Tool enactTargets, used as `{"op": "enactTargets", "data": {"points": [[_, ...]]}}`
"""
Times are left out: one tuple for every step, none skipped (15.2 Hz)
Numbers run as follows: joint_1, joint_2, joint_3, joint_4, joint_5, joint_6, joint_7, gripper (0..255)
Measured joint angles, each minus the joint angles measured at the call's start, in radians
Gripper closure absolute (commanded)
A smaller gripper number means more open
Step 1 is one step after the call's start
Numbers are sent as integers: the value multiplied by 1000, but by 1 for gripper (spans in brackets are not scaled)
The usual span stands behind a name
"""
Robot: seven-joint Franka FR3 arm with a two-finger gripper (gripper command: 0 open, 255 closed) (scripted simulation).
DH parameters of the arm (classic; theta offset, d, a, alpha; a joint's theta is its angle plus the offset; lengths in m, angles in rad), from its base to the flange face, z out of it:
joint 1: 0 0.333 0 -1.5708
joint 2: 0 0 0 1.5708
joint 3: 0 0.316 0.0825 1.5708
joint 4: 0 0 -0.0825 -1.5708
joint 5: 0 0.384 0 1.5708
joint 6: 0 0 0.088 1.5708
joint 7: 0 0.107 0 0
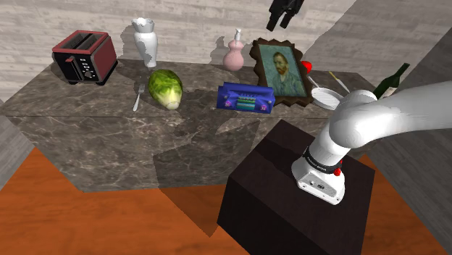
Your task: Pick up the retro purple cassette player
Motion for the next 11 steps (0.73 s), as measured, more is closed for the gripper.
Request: {"op": "enactTargets", "data": {"points": [[0,0,0,0,0,0,0,0],[1,3,-8,-11,-5,11,-15,0],[4,12,-19,-22,-11,27,-36,0],[8,19,-28,-44,-17,51,-59,0],[11,25,-41,-69,-25,76,-86,0],[11,30,-61,-89,-36,96,-119,0],[14,40,-79,-108,-46,120,-151,0],[17,57,-93,-126,-54,149,-181,0],[20,71,-109,-143,-62,176,-210,0],[21,83,-125,-160,-72,200,-241,0],[23,98,-142,-170,-81,220,-272,0]]}}
